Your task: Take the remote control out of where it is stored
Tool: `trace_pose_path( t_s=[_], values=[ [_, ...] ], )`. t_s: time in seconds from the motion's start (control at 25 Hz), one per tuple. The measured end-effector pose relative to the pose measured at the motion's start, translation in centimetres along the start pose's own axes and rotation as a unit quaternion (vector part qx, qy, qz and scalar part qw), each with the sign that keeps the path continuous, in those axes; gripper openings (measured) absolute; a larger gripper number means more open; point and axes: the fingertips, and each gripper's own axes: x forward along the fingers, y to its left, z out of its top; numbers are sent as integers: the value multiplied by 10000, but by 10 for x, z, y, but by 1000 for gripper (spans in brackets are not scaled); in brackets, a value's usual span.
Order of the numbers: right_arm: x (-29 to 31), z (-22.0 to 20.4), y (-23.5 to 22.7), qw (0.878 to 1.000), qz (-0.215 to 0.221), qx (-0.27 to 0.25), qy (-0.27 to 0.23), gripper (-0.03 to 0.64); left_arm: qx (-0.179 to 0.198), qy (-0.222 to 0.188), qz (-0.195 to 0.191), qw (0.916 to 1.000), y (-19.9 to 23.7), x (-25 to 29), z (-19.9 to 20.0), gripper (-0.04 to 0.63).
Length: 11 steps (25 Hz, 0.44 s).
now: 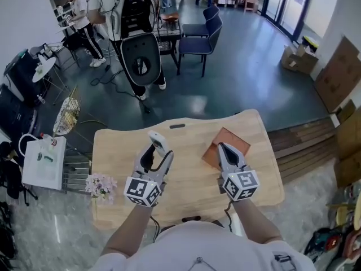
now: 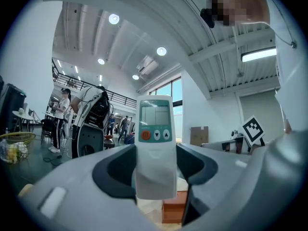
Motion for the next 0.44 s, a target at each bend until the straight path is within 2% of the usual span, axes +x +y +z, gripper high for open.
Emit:
trace_pose_path(
  t_s=[0.44],
  values=[
    [0,-11,-5,9998,-135,118,52,26,-4,98,84,9999,5,-1,-9,273]
  ],
)
